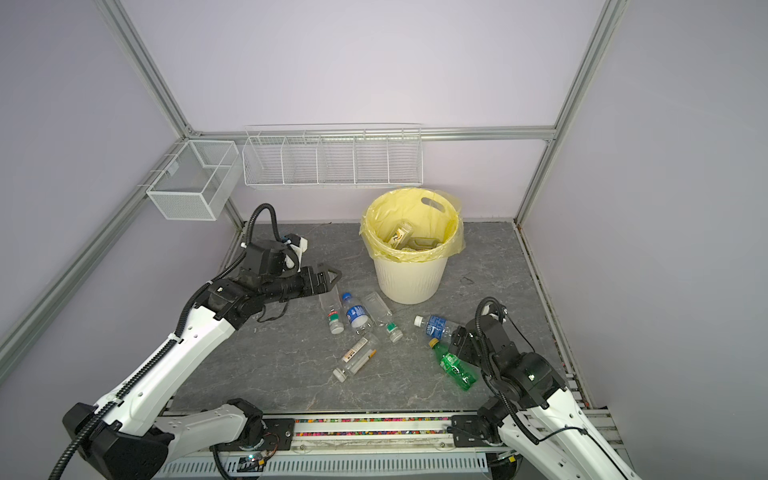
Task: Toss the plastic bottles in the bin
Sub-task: 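Withdraw the left gripper while the right gripper lowers to the second Sprite bottle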
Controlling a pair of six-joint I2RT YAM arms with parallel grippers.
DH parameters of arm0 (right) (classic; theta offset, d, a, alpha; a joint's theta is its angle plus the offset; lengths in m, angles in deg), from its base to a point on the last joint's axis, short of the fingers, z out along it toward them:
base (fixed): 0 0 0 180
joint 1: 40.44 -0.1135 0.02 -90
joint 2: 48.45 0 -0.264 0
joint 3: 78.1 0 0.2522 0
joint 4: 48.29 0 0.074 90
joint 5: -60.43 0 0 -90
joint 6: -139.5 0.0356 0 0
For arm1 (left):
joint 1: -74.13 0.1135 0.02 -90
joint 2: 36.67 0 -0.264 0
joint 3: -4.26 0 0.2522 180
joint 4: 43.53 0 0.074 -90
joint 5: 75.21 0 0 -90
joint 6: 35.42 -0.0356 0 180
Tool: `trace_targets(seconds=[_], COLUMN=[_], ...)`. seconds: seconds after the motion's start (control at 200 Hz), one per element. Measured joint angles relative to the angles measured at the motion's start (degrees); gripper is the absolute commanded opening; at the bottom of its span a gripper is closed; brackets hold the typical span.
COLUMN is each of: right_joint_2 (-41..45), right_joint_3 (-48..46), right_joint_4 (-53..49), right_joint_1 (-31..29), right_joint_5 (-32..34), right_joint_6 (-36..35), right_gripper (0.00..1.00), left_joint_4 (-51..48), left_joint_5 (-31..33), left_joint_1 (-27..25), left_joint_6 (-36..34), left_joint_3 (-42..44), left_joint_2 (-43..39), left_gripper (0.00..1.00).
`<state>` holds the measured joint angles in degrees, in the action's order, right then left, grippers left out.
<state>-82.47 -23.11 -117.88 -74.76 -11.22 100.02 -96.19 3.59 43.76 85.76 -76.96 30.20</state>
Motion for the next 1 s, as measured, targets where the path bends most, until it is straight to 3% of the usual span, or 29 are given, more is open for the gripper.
trace_targets(seconds=[1.0], right_joint_2=[-5.31], right_joint_3=[-9.60], right_joint_4=[7.56], right_joint_1=[-0.61], right_joint_5=[-6.47], right_joint_6=[-0.07], right_gripper=[0.88], left_joint_4=[2.62], left_joint_5=[0.96], left_joint_1=[0.00], left_joint_6=[1.84], left_joint_3=[15.98], left_joint_2=[-8.00], left_gripper=[0.99])
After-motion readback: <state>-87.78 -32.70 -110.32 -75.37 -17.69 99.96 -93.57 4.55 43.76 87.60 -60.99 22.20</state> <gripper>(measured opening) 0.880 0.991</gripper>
